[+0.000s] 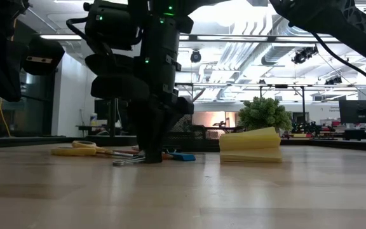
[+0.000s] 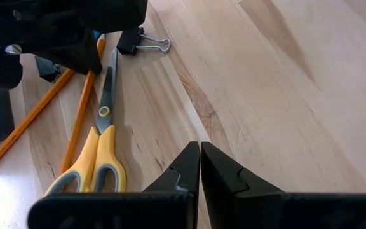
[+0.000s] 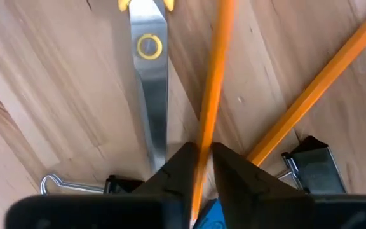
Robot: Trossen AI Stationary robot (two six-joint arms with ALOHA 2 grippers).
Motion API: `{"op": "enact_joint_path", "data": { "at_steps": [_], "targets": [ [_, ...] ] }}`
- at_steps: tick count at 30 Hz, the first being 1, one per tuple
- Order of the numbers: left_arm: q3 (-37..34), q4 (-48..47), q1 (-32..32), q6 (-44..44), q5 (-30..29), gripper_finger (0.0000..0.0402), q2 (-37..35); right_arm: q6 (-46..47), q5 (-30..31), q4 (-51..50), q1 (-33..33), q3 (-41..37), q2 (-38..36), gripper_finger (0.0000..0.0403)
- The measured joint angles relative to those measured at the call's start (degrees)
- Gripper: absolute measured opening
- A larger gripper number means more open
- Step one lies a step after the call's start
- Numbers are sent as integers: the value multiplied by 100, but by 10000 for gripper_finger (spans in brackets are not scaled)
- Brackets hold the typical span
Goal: Pick and place office supplies into organizer
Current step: Put the bottom yellow pencil into the black organizer
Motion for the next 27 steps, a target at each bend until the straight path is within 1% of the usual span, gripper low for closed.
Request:
{"op": "enact_joint_path", "data": {
  "at_steps": [4, 6, 11, 17, 27],
  "targets": [
    [1, -4, -1, 0, 0, 5, 0, -48, 7, 0, -1, 2, 0, 17],
    [0, -6, 1, 0, 0, 5, 0, -60, 48, 0, -1, 4, 0, 9],
    [1, -44, -1, -34, 0, 5, 0, -47, 58, 3, -1, 4, 0, 19],
    [1, -90, 0, -42, 1, 5, 0, -45, 114, 73, -3, 24, -24, 2],
    [1, -89, 0, -44, 1, 5, 0, -43, 91, 66, -8, 24, -37, 0]
  ]
}}
